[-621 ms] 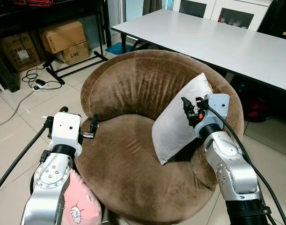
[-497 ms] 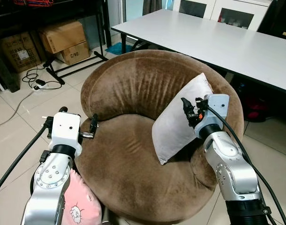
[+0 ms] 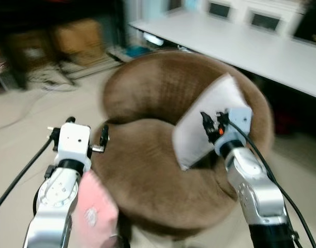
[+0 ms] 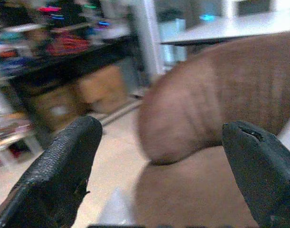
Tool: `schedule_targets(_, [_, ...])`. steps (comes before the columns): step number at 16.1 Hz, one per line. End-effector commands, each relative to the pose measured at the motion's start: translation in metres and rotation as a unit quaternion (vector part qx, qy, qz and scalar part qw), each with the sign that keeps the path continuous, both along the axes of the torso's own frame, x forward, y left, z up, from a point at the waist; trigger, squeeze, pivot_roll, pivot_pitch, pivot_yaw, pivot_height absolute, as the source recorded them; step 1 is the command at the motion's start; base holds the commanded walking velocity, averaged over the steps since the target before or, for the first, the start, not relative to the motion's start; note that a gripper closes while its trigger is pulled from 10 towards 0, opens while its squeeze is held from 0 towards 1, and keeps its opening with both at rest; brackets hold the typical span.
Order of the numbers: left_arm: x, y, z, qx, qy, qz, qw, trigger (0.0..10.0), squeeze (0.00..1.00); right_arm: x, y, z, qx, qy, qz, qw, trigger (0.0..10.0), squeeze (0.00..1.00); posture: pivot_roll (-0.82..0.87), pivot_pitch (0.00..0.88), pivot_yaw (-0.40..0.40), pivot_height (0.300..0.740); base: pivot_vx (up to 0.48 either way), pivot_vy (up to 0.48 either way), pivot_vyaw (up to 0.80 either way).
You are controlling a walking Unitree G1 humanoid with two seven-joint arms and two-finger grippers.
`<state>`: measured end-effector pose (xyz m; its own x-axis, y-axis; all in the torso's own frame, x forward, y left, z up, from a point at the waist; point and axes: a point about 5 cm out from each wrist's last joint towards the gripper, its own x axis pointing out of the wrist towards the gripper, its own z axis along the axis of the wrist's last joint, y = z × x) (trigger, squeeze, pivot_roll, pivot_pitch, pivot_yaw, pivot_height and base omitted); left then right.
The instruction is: Move the pillow to the sofa from floor
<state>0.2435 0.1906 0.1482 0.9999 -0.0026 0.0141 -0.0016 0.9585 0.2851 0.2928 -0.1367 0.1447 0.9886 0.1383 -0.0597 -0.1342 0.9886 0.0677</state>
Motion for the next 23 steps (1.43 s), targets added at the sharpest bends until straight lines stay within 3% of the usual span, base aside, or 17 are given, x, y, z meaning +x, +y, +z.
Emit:
schedule_targets(1, [-0.0024,0.0004,-0.0023,0.006,0.005,0.002,1.000,10.0,0.00,-0.0017,0.0002,0.0003,-0.003,0.002,-0.002,1.000,10.0,0.00,-0.08,0.000,-0.015,0.740,0.000,0.000,0.00])
schedule_targets(8, [-0.0042,0.0012,-0.0032,-0.003,0.004,0.006,1.000,10.0,0.00,-0.0012,-0.0015,-0.0023,-0.013,0.012,-0.004,1.000,10.0,0.00,-0.07,0.000,-0.032,0.740,0.000,0.038,0.00])
schedule_targets(23, [-0.0056,0.0016,-0.0051,0.000,0.009,0.008,1.000,10.0,0.00,-0.0014,0.0004,-0.0056,-0.034,0.017,-0.002,0.999,10.0,0.00,-0.06,0.000,-0.043,0.740,0.000,0.381,0.00])
